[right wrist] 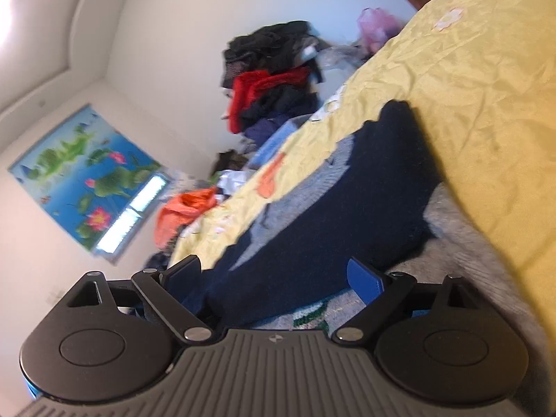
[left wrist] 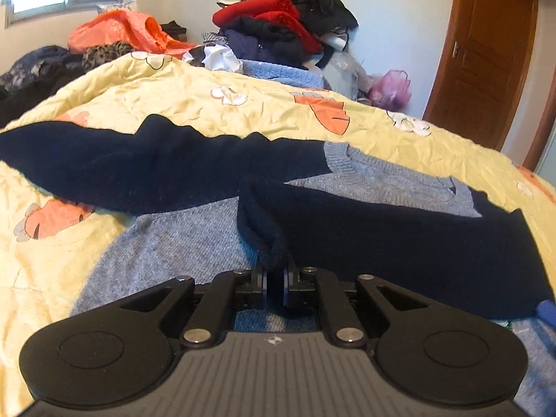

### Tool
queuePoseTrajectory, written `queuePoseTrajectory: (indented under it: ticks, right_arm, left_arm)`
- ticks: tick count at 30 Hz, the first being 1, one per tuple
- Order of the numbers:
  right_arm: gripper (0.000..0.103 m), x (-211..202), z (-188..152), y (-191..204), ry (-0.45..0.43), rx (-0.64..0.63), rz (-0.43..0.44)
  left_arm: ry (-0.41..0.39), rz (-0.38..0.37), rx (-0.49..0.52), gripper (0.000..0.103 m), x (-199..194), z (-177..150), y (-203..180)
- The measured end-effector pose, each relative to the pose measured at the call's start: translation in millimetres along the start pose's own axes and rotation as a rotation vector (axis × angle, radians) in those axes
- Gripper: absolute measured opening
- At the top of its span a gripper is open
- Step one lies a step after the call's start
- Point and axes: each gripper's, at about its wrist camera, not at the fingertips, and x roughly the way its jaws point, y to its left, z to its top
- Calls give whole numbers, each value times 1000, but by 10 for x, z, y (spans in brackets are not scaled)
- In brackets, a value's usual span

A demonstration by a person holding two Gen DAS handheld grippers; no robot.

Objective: Fold small clothes
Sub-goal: 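Grasp the other navy sleeve with the left gripper and fold it across the body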

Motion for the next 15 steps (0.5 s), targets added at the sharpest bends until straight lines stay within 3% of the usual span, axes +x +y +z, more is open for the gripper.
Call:
queuePoseTrajectory:
  ticks: [5,7,9,12,13,14,15]
  right_arm:
    - [102,-81,242,384,-118,-140,24]
    - [102,183,338,466,-79,-252,-66]
    - [102,505,345,433,-29,-346,-216]
    - [103,784,254,183,51,-322,-286]
    - [103,745,247,206,35,-326,-277]
    - [103,733,241,182,51,-315,-261]
    - [103,712,242,128,51,-296,-243]
  left_arm:
    - [2,-83,-117,8,31,15,204]
    - [1,-102,-142,8,33,5,249]
    - [-3,-107,-145,8,30,0,258]
    - [5,-111,-115,10,15,17,259]
    - [8,-104,-96,14,-16,37,267]
    - [-1,-66,-74,25,-75,61,271]
    - [-34,6,-62,31,-166,76,277]
